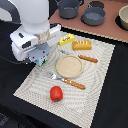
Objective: Interact with the objects in diverse but meaningful ways.
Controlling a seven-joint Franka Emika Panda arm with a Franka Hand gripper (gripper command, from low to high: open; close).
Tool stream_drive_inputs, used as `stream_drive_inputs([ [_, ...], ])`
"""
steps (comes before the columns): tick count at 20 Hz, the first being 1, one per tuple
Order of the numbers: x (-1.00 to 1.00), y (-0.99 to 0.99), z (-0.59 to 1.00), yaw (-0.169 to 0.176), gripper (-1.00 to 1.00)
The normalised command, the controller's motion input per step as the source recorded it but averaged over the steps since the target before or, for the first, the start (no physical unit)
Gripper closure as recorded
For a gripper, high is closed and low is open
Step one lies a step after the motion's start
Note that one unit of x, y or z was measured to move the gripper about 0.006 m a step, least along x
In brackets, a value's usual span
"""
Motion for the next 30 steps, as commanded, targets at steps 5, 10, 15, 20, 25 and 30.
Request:
stream_drive_inputs([
  [5,-0.46,-0.44,0.59,0.050,1.00],
  [10,-0.56,-0.50,0.16,0.017,1.00],
  [15,-0.54,-0.59,-0.03,0.009,1.00],
  [20,-0.51,-0.69,-0.20,0.000,1.00],
  [25,-0.51,-0.73,-0.37,0.000,1.00],
  [30,-0.53,-0.69,-0.47,0.000,1.00],
])
